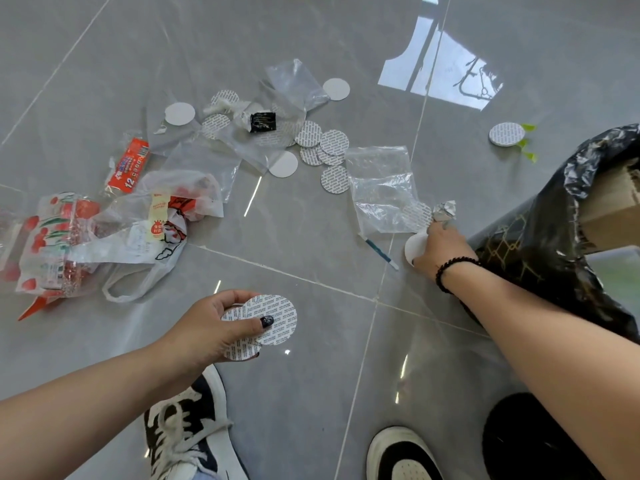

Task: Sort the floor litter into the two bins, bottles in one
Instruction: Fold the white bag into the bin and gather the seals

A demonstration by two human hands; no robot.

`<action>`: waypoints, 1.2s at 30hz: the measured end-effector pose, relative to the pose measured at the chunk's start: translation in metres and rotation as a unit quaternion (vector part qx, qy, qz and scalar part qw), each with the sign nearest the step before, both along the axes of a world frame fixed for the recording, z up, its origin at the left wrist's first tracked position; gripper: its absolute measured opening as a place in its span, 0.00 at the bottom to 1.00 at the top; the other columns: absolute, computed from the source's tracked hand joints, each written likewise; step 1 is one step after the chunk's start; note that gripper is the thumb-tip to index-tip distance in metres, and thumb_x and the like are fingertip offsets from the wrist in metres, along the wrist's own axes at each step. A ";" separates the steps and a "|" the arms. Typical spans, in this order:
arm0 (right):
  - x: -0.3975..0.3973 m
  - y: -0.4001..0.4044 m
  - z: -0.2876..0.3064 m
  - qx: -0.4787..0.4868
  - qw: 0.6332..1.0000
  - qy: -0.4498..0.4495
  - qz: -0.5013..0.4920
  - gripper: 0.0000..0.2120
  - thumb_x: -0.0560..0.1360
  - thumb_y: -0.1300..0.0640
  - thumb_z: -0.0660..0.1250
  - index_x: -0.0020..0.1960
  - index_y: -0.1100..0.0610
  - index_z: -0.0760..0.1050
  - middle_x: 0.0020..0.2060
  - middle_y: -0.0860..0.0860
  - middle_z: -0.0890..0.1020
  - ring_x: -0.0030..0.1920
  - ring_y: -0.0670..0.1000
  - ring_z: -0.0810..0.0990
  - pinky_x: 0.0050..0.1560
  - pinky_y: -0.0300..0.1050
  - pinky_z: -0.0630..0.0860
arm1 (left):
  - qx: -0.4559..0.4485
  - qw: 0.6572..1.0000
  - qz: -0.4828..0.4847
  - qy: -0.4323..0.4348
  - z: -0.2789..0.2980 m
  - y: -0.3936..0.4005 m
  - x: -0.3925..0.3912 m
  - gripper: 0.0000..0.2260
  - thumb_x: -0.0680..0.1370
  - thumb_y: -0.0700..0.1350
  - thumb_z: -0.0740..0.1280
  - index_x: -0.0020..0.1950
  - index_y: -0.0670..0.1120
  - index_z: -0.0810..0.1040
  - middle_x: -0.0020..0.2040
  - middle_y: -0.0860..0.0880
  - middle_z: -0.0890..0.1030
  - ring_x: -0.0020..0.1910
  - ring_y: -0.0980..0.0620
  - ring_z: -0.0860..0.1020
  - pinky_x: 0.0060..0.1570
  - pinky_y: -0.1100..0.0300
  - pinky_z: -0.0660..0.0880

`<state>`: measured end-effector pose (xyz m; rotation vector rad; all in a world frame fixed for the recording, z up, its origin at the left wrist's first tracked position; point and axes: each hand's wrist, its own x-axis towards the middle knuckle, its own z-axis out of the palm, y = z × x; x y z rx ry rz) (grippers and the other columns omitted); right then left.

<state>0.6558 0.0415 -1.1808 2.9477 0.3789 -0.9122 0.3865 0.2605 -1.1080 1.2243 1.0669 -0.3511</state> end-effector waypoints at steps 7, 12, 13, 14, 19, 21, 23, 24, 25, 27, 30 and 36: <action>-0.010 -0.012 -0.009 0.007 0.999 -0.021 0.027 0.24 0.74 0.57 0.67 0.67 0.61 0.65 0.64 0.58 0.68 0.62 0.59 0.71 0.58 0.54 0.74 | -0.005 0.999 -0.033 -0.002 -0.002 0.003 -0.004 0.22 0.63 0.43 0.78 0.57 0.48 0.81 0.51 0.46 0.85 0.44 0.47 0.83 0.42 0.56 0.78; -0.007 -0.007 -0.004 0.014 0.999 0.049 -0.016 0.24 0.72 0.54 0.72 0.63 0.62 0.69 0.59 0.58 0.76 0.59 0.58 0.75 0.57 0.48 0.74 | -0.001 0.999 -0.038 0.004 -0.004 0.005 -0.007 0.21 0.66 0.39 0.79 0.58 0.47 0.80 0.50 0.45 0.85 0.43 0.48 0.83 0.38 0.59 0.78; -0.009 -0.007 -0.002 0.010 0.998 0.061 -0.012 0.23 0.72 0.54 0.73 0.62 0.62 0.71 0.58 0.58 0.77 0.59 0.57 0.76 0.55 0.47 0.74 | -0.001 0.999 -0.040 0.006 -0.005 0.005 -0.006 0.21 0.67 0.38 0.78 0.57 0.46 0.80 0.50 0.45 0.85 0.43 0.48 0.83 0.38 0.59 0.78; -0.012 -0.009 -0.002 0.010 0.998 0.068 -0.010 0.23 0.71 0.53 0.74 0.60 0.62 0.72 0.58 0.57 0.78 0.58 0.57 0.76 0.54 0.46 0.74 | -0.001 0.999 -0.041 0.009 -0.006 0.004 -0.006 0.19 0.68 0.37 0.77 0.57 0.46 0.80 0.50 0.45 0.85 0.43 0.48 0.83 0.38 0.59 0.78; -0.020 -0.022 -0.005 0.053 0.992 0.082 -0.082 0.24 0.66 0.52 0.78 0.56 0.60 0.76 0.56 0.54 0.79 0.57 0.54 0.76 0.49 0.41 0.70 | 0.007 0.998 -0.055 0.015 -0.005 0.005 -0.006 0.18 0.68 0.39 0.78 0.56 0.46 0.81 0.51 0.45 0.85 0.44 0.45 0.83 0.42 0.55 0.78; -0.017 -0.023 -0.003 0.059 0.989 0.105 -0.088 0.21 0.66 0.52 0.78 0.55 0.58 0.78 0.54 0.53 0.80 0.55 0.53 0.77 0.50 0.41 0.73 | 0.016 0.998 -0.057 0.007 -0.004 0.006 -0.002 0.21 0.63 0.44 0.77 0.56 0.47 0.81 0.50 0.46 0.85 0.46 0.44 0.83 0.45 0.54 0.78; -0.019 -0.023 -0.002 0.062 0.987 0.129 -0.068 0.18 0.67 0.52 0.76 0.54 0.58 0.78 0.52 0.53 0.81 0.53 0.52 0.78 0.50 0.42 0.74 | 0.031 0.998 -0.058 0.002 -0.005 0.006 0.001 0.19 0.65 0.42 0.78 0.55 0.47 0.81 0.50 0.46 0.85 0.46 0.45 0.83 0.46 0.54 0.78; -0.021 -0.024 -0.003 0.068 0.987 0.134 -0.059 0.18 0.68 0.52 0.76 0.54 0.57 0.78 0.51 0.52 0.80 0.51 0.52 0.77 0.50 0.42 0.74 | 0.038 0.998 -0.058 -0.001 -0.005 0.006 0.002 0.17 0.68 0.40 0.78 0.55 0.47 0.81 0.50 0.46 0.85 0.45 0.46 0.83 0.46 0.55 0.77; -0.024 -0.026 -0.005 0.075 0.987 0.133 -0.056 0.17 0.68 0.53 0.76 0.53 0.57 0.78 0.51 0.52 0.80 0.50 0.51 0.76 0.50 0.42 0.74 | 0.042 0.997 -0.058 -0.001 -0.004 0.005 0.002 0.15 0.70 0.39 0.77 0.55 0.47 0.82 0.50 0.47 0.85 0.45 0.47 0.83 0.46 0.56 0.77; -0.033 -0.031 -0.007 0.094 0.986 0.124 -0.066 0.15 0.67 0.55 0.76 0.51 0.55 0.76 0.49 0.51 0.78 0.48 0.51 0.76 0.46 0.41 0.72 | 0.045 0.997 -0.063 -0.002 -0.003 0.001 0.003 0.13 0.71 0.38 0.75 0.54 0.48 0.82 0.49 0.48 0.85 0.43 0.48 0.83 0.46 0.57 0.77; -0.044 -0.036 -0.007 0.137 0.979 0.134 -0.065 0.11 0.68 0.57 0.76 0.46 0.55 0.75 0.42 0.49 0.78 0.42 0.48 0.76 0.39 0.36 0.70 | 0.049 0.996 -0.071 -0.006 0.000 -0.003 0.005 0.12 0.71 0.38 0.75 0.53 0.48 0.82 0.48 0.48 0.85 0.43 0.48 0.83 0.46 0.56 0.77; -0.058 -0.043 -0.003 0.251 0.924 0.241 -0.160 0.20 0.66 0.60 0.78 0.54 0.56 0.75 0.36 0.52 0.79 0.35 0.47 0.78 0.35 0.36 0.74 | 0.056 0.996 -0.076 -0.007 0.002 -0.003 0.003 0.12 0.72 0.38 0.74 0.53 0.47 0.82 0.48 0.49 0.85 0.43 0.49 0.83 0.45 0.58 0.77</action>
